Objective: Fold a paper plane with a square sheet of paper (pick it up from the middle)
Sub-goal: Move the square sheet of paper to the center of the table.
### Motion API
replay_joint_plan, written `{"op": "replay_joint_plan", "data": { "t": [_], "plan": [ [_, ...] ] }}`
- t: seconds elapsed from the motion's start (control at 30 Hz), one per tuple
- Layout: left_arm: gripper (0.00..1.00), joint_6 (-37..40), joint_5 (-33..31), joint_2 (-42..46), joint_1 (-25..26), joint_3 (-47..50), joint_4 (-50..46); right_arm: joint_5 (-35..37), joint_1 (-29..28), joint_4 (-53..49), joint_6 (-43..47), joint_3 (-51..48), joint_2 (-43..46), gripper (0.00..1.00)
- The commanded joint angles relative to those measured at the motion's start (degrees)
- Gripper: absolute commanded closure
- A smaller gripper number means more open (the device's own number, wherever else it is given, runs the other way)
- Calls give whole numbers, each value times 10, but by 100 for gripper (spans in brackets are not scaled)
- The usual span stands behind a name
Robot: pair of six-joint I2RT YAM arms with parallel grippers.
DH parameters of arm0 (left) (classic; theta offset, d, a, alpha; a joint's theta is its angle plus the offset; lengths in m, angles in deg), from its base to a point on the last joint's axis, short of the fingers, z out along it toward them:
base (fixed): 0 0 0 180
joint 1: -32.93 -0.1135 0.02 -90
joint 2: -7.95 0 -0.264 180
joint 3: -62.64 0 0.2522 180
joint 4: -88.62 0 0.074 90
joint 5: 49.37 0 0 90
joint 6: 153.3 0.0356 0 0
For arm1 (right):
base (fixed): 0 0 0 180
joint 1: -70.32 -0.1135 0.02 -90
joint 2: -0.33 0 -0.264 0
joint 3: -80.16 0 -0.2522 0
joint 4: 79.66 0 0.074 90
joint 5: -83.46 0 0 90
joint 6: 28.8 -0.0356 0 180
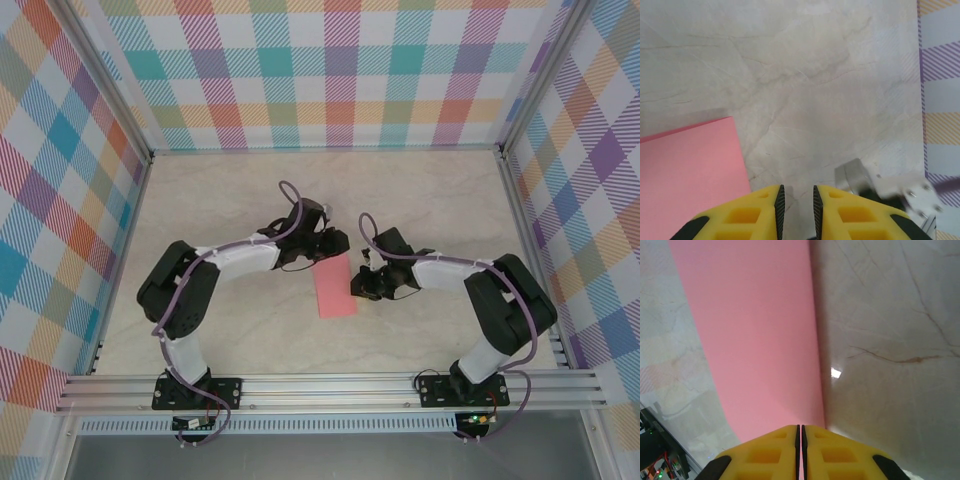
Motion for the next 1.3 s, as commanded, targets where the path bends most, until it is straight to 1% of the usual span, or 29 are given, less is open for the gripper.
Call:
{"op": "replay_joint_plan", "data": {
  "t": [0.0, 0.27, 0.47, 0.63, 0.73, 0.83, 1.0, 1.1, 1.27],
  "plan": [
    [76, -6, -44, 33, 1, 38, -32, -14, -8, 0, -9, -2, -6, 88],
    [76, -19, -52, 82, 1, 109, -28, -3, -48, 5, -49, -3, -47, 88],
    [77, -28, -38, 115, 2, 161, -24, 9, -86, 64, -109, 4, -76, 88],
    [79, -38, -49, 151, 2, 197, -24, 12, -103, 118, -173, 21, -80, 88],
    [81, -49, -54, 173, 3, 215, -22, 44, -99, 105, -143, 35, -48, 88],
    [85, -62, -47, 184, 7, 229, -12, 44, -84, 65, -92, 65, -48, 89],
    [91, -85, -44, 171, 30, 244, 11, 3, -61, 42, -26, 117, -97, 89],
    [93, -95, -50, 161, 41, 249, 22, -10, -55, 38, -5, 150, -126, 89],
    [93, -104, -51, 153, 50, 252, 30, -2, -46, 8, 8, 202, -175, 89]
  ]
}}
